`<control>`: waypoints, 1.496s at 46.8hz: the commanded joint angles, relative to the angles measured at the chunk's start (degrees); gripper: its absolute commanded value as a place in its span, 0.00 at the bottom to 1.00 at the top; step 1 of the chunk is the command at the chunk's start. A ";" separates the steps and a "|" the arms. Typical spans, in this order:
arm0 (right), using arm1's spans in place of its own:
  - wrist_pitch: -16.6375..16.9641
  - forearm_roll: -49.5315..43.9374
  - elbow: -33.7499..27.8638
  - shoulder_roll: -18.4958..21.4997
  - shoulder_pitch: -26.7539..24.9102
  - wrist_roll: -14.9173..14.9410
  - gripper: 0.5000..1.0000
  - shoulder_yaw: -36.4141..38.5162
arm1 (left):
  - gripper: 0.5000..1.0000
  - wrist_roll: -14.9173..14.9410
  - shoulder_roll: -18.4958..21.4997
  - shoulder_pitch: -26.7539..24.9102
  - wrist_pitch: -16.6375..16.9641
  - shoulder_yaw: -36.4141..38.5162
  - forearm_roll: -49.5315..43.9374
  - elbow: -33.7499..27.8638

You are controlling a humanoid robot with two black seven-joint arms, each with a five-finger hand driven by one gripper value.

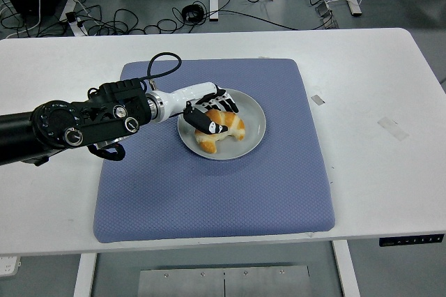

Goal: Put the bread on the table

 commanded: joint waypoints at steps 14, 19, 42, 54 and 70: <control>0.02 0.01 0.00 0.00 0.00 0.00 1.00 0.00 | 0.19 -0.01 0.25 -0.29 -0.13 -0.17 -0.35 -0.09; 0.02 0.01 0.00 0.00 0.00 0.00 1.00 0.00 | 0.19 -0.01 0.51 -0.55 -0.13 -0.35 -0.35 -0.09; 0.02 0.01 0.00 0.00 0.00 0.00 1.00 0.00 | 0.19 -0.10 3.15 -2.05 -0.49 -3.25 -0.87 -0.26; -0.07 0.01 0.00 0.00 0.00 0.00 1.00 0.00 | 0.19 -0.01 6.31 -2.75 -0.40 -5.71 -1.05 -0.18; 0.02 0.01 0.00 0.00 0.00 0.00 1.00 0.00 | 0.20 -0.10 12.37 -2.22 -0.40 -7.99 -1.05 -0.09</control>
